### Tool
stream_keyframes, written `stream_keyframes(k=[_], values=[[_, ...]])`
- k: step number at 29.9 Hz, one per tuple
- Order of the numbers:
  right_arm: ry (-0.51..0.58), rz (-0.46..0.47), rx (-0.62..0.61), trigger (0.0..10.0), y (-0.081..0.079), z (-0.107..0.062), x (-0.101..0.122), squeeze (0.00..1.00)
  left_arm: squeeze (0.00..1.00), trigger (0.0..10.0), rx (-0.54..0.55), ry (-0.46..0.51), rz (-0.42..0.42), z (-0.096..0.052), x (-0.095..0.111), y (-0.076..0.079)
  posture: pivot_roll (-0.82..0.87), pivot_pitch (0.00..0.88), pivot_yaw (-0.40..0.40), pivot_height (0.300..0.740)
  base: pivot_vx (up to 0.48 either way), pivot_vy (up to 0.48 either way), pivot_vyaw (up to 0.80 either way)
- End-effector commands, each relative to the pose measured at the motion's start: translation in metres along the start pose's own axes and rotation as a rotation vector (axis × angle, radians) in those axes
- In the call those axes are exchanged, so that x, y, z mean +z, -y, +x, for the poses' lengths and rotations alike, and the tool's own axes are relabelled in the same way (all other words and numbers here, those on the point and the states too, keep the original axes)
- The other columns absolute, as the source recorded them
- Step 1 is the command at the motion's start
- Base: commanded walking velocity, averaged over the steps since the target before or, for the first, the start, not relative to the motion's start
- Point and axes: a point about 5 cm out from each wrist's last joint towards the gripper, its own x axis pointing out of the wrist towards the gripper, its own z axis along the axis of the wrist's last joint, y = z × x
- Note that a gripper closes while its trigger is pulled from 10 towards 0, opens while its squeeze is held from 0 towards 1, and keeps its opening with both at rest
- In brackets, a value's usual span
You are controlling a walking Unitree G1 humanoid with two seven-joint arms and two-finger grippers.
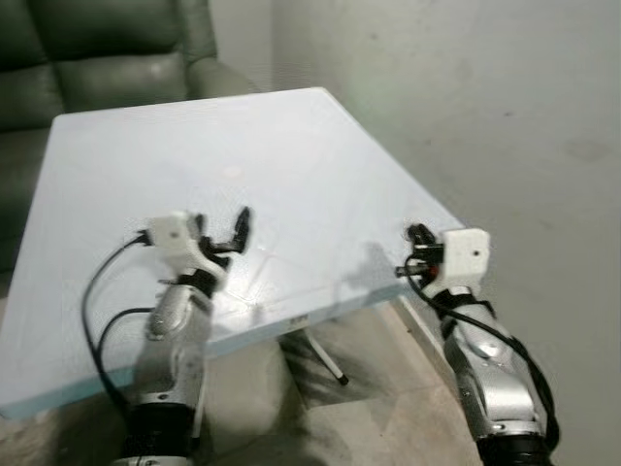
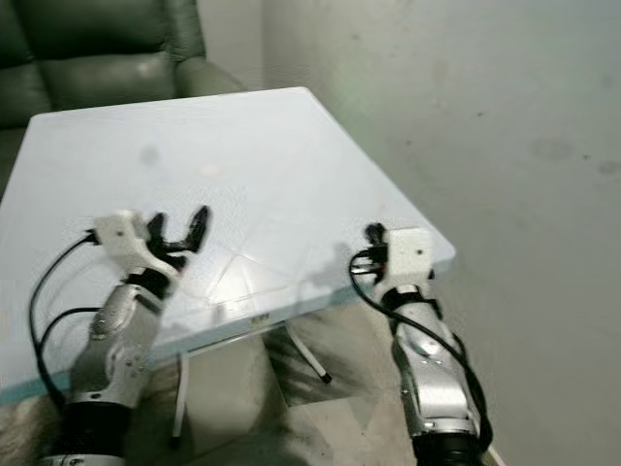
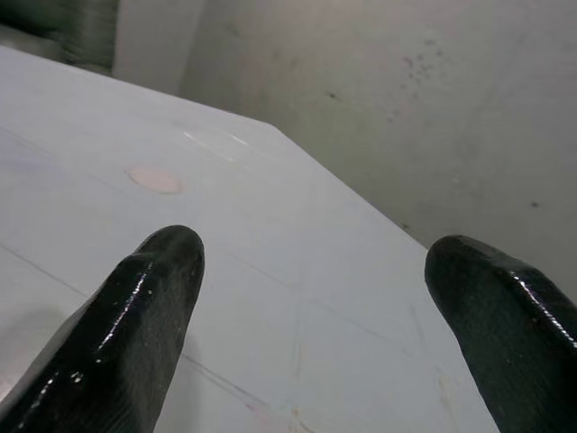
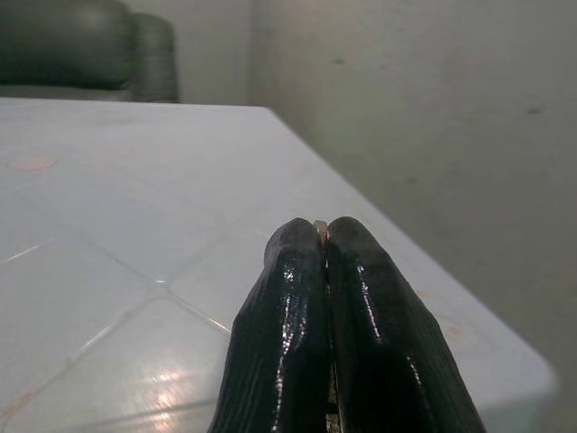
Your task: Hang keys on a hook
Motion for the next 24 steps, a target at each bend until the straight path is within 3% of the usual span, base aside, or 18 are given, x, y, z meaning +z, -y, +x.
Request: stream_keyframes(k=[1,24], values=[[0.015,-0.007,0.007,10.0,-0.0016,0.0009,0.0046,0.00,0.00,10.0,0.021,-0.016,0.008,-0.0010,-0.0019,-0.0032,0.01,0.000,-0.025,0.740,0.000,0.000,-0.73],[0.010,0.001,-0.005,10.0,-0.0029,-0.0017,0.0030,0.00,0.00,10.0,0.017,-0.050,0.013,-0.0011,-0.0066,-0.0021,0.01,0.000,-0.024,0.740,0.000,0.000,-0.72]])
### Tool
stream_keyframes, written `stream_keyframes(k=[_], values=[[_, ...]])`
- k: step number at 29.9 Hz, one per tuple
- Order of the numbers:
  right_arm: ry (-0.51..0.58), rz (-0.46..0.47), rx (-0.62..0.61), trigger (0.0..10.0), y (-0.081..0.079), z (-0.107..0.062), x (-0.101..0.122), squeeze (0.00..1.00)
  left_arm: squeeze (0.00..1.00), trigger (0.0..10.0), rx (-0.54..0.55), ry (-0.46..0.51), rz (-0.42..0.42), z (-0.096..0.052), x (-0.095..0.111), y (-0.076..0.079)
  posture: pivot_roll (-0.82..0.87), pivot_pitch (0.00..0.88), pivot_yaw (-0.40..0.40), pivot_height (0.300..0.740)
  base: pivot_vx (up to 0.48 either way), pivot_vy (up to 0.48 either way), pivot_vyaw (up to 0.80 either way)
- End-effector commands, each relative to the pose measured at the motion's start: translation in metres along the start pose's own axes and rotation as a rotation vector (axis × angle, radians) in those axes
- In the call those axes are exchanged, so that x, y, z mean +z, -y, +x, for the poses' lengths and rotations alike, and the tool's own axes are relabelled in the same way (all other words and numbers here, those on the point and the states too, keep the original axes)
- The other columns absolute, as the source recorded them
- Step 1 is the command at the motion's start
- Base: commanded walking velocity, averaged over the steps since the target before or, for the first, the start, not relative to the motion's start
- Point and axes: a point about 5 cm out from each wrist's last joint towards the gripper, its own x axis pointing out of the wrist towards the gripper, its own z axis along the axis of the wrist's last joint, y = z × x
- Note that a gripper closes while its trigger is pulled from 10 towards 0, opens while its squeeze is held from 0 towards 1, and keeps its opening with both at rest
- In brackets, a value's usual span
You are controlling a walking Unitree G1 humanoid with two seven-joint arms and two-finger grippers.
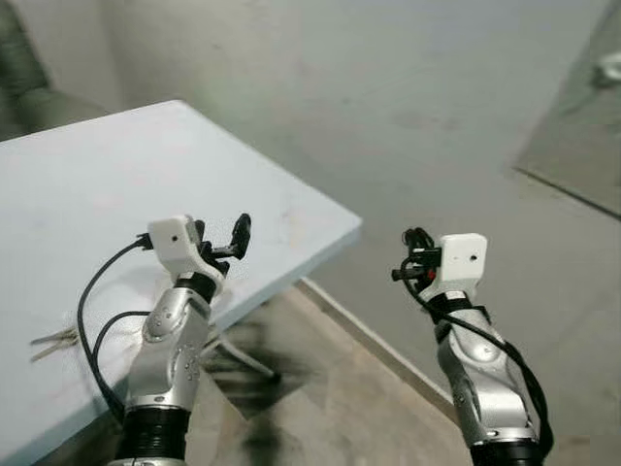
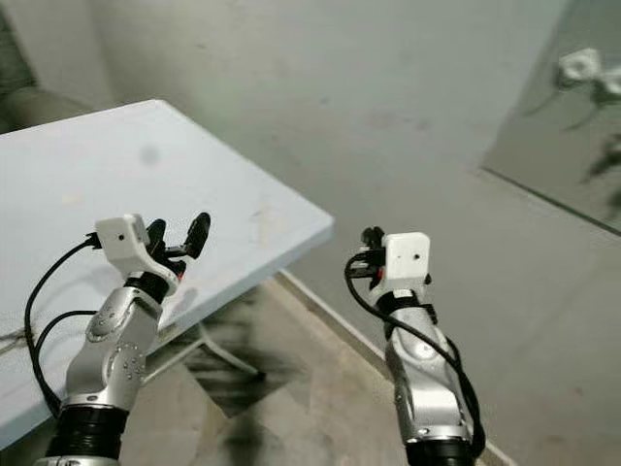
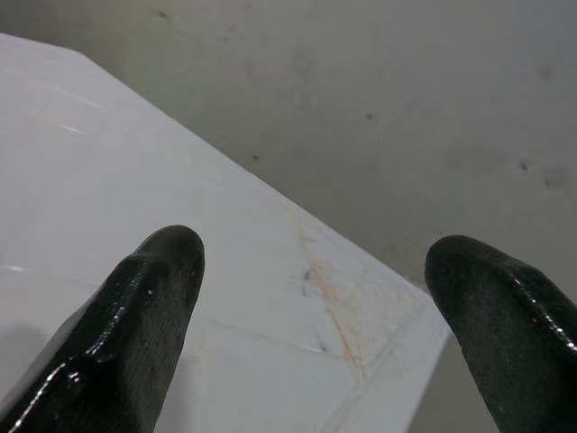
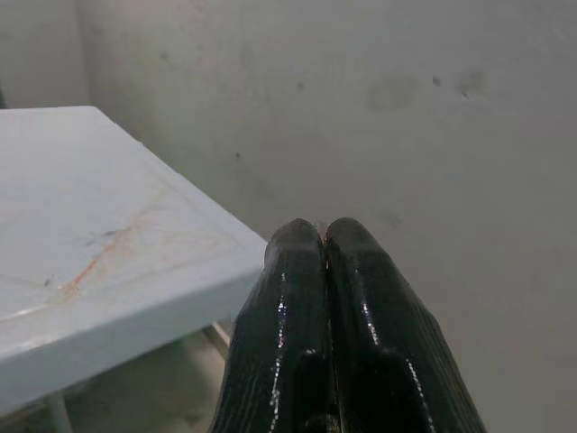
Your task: Hang keys on a hook
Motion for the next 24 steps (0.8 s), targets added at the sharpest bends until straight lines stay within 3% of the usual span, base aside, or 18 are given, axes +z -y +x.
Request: stream_keyframes(k=[1,24], values=[[0.018,-0.014,-0.014,10.0,0.0063,0.0006,0.0058,0.00,0.00,10.0,-0.009,-0.018,0.001,0.0004,-0.0034,0.0044,0.01,0.000,-0.026,0.740,0.000,0.000,-0.73],[0.016,-0.024,-0.026,10.0,0.0112,0.0006,0.0069,0.00,0.00,10.0,-0.012,-0.018,0.010,-0.0005,-0.0018,0.0046,0.01,0.000,-0.036,0.740,0.000,0.000,-0.72]])
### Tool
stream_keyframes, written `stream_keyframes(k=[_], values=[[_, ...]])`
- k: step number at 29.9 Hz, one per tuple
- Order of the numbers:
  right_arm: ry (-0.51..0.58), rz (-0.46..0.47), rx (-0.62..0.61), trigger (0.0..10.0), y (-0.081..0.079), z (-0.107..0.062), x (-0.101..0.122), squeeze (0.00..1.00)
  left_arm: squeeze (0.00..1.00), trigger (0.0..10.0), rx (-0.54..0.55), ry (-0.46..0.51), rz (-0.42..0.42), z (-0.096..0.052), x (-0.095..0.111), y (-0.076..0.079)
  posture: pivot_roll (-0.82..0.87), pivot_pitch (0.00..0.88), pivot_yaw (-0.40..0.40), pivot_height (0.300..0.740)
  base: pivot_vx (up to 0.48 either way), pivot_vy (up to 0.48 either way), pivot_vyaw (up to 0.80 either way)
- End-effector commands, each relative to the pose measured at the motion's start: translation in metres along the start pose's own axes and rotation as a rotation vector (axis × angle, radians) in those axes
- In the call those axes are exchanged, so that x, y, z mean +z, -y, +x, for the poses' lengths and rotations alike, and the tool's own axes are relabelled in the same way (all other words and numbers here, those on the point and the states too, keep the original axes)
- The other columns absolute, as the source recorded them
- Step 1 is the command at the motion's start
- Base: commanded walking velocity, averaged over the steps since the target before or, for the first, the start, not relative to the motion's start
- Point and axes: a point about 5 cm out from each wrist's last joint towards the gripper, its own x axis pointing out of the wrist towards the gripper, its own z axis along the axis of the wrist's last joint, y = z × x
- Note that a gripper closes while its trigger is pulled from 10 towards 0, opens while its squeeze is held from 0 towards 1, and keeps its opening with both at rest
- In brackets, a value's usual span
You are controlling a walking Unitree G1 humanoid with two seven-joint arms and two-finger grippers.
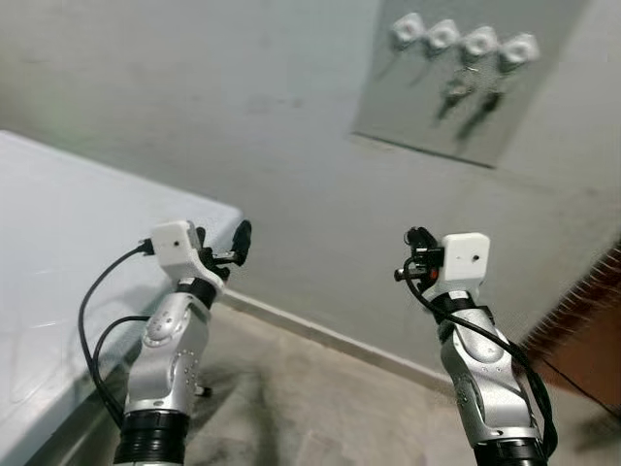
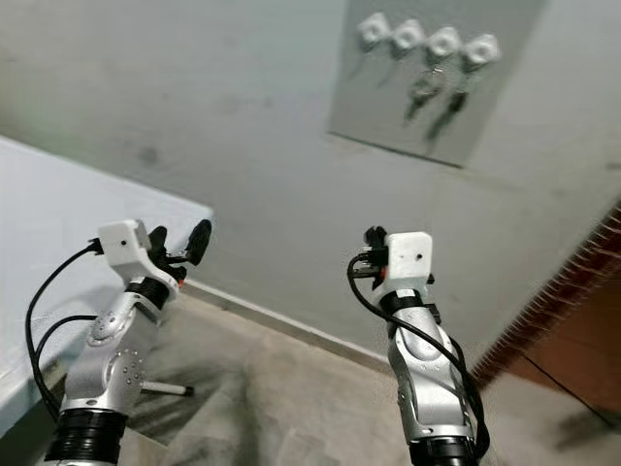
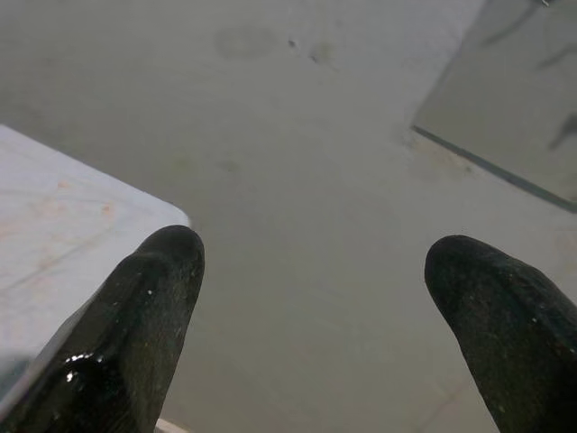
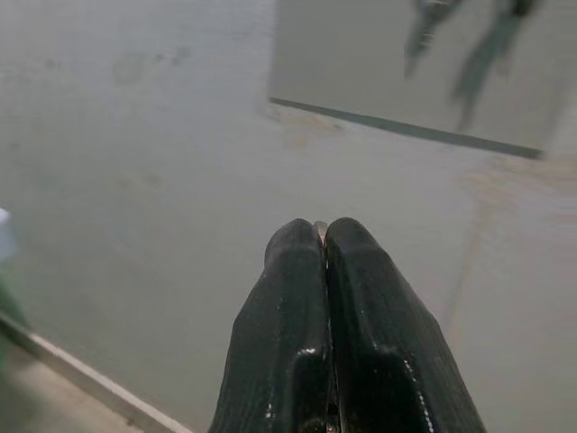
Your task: Hang keys on a hook
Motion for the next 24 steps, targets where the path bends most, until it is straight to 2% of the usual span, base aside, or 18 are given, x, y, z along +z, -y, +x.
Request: stream_keyframes(k=[1,16,24], values=[[0.017,-0.006,0.001,10.0,0.0012,0.0016,0.0058,0.00,0.00,10.0,-0.010,0.014,0.012,0.0020,0.0050,0.0036,0.01,0.000,-0.036,0.740,0.000,0.000,-0.71],[0.018,-0.009,0.005,10.0,0.0015,0.0025,0.0068,0.00,0.00,10.0,-0.004,0.013,0.004,0.0000,0.0038,0.0054,0.02,0.000,-0.044,0.740,0.000,0.000,-0.72],[0.042,0.012,-0.002,10.0,0.0016,0.0031,0.0106,0.00,0.00,10.0,-0.011,0.009,-0.012,-0.0015,0.0012,0.0100,0.02,0.000,-0.046,0.740,0.000,0.000,0.00]])
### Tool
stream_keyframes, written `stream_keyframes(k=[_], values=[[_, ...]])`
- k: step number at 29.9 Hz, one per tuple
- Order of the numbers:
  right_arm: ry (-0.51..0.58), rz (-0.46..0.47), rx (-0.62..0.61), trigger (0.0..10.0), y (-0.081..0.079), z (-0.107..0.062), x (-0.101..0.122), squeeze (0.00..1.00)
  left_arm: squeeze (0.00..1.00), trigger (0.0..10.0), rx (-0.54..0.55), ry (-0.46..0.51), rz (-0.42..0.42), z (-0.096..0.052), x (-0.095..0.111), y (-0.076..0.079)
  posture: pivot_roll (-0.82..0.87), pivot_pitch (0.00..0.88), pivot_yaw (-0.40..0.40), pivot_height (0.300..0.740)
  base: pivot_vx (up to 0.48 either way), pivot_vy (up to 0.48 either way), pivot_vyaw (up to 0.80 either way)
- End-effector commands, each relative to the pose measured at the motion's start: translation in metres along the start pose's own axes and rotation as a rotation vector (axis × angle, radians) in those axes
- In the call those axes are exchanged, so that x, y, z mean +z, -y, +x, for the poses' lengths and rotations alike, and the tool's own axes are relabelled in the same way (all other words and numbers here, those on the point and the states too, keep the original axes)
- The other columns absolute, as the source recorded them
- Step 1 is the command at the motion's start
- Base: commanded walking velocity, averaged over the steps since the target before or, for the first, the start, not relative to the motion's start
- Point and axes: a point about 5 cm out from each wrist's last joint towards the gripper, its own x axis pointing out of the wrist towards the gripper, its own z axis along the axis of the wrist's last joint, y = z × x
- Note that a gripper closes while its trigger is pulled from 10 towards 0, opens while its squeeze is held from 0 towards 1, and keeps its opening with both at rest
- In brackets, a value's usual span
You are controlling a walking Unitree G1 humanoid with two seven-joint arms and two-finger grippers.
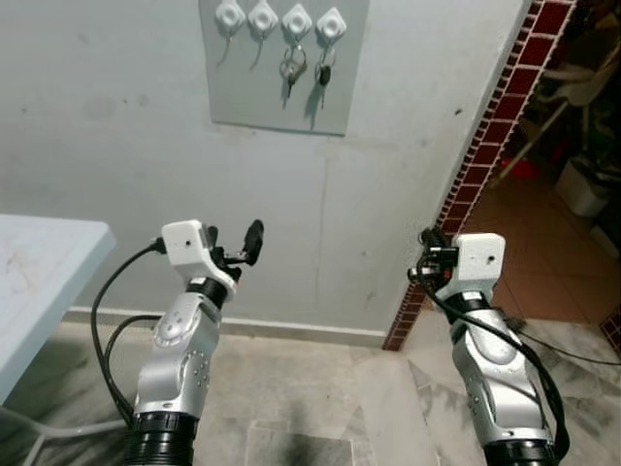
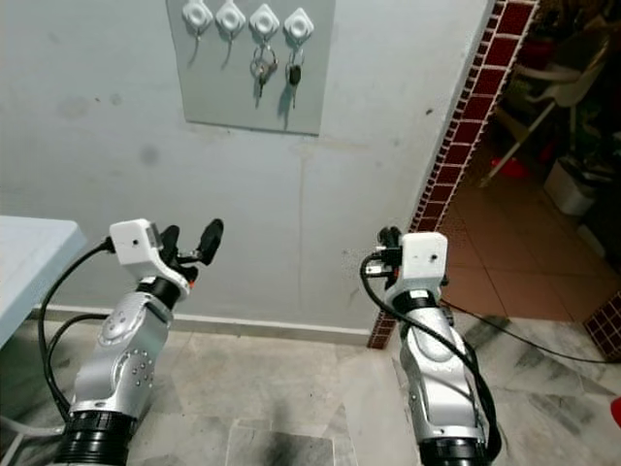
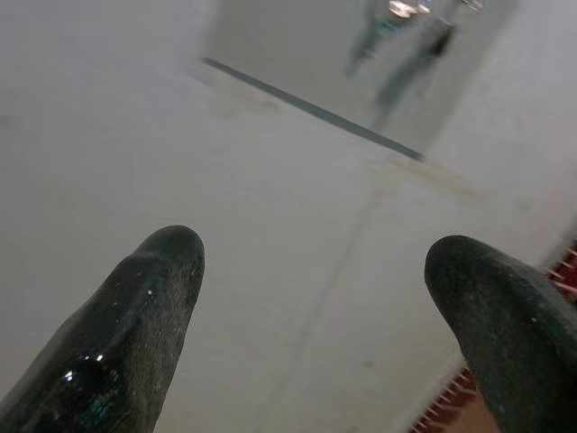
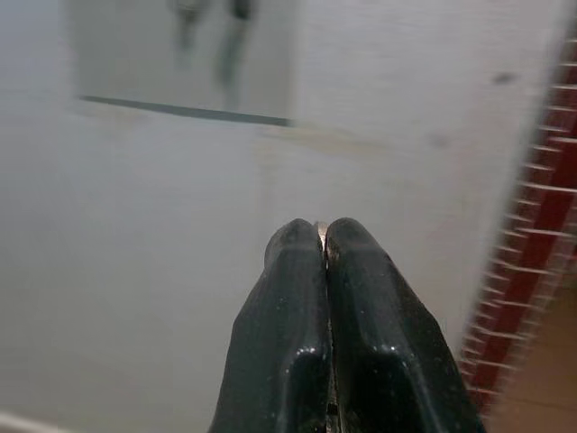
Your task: Hang keys on a hook
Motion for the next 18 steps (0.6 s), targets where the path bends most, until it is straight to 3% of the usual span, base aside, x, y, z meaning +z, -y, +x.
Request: stream_keyframes(k=[1,13,18], values=[[0.035,-0.005,0.004,10.0,0.0007,0.0030,0.0097,0.00,0.00,10.0,0.000,0.006,0.006,-0.0007,0.0021,0.0018,0.02,0.000,-0.046,0.740,0.000,0.000,0.00],[0.047,-0.007,-0.009,10.0,0.0014,0.0010,0.0118,0.00,0.00,10.0,-0.003,0.009,-0.018,-0.0010,0.0024,0.0038,0.01,0.001,-0.038,0.740,0.000,0.000,0.00],[0.056,-0.005,-0.012,10.0,0.0014,0.0009,0.0130,0.00,0.00,10.0,-0.002,0.025,-0.014,0.0013,0.0090,0.0009,0.01,0.003,-0.036,0.740,0.326,0.000,0.00]])
